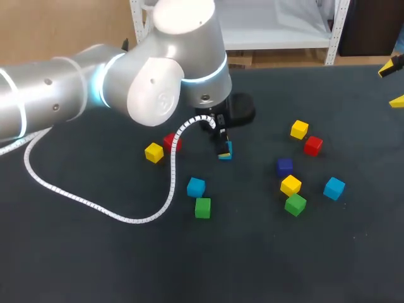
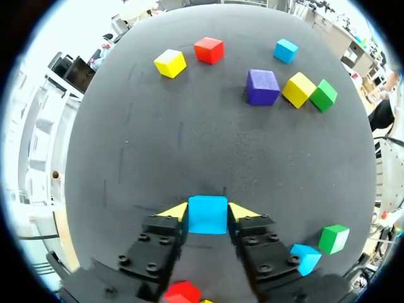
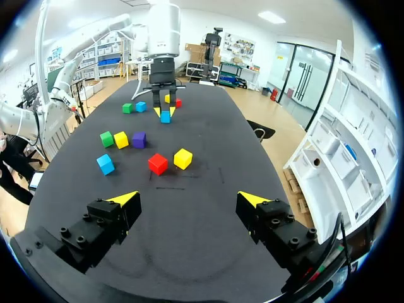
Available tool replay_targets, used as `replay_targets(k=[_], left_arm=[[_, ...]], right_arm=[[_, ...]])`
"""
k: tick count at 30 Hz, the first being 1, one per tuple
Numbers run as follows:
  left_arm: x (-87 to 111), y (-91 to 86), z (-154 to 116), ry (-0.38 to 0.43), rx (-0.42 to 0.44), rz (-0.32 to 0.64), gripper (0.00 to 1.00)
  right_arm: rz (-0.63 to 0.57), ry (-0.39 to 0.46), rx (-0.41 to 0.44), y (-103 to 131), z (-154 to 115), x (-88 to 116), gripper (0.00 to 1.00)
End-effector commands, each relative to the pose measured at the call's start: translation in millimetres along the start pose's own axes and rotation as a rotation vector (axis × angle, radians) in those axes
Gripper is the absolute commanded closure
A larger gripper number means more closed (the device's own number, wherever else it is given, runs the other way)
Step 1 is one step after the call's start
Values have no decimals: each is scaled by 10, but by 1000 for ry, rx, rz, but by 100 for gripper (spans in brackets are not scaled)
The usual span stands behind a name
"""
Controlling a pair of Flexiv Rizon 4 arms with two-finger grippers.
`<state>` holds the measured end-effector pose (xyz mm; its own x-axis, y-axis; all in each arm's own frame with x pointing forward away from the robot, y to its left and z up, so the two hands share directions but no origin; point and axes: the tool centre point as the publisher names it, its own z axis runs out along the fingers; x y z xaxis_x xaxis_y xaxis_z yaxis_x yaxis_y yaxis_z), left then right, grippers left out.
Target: Place the blue cubes, place green cubes on the blue cubes, place the yellow cubes on the green cubes, then place the red cubes on the yellow cubes, and place purple cube on the red cubes.
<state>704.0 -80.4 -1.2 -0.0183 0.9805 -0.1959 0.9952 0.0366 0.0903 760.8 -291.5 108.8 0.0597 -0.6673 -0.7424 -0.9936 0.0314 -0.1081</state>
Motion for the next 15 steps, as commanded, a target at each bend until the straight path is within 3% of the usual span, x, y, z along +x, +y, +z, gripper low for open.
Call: replay_targets(k=[1,9,15], left_arm=[[-8,38,8,12,8,-5,0],[0,26,-18,4,17,-19,0],[75,-122,-291,-19,4,-22,0]], right_arm=[[-1,1,4,14,2,-5,0],[-1,1,4,14,2,-5,0],[-1,1,4,14,2,-5,0]])
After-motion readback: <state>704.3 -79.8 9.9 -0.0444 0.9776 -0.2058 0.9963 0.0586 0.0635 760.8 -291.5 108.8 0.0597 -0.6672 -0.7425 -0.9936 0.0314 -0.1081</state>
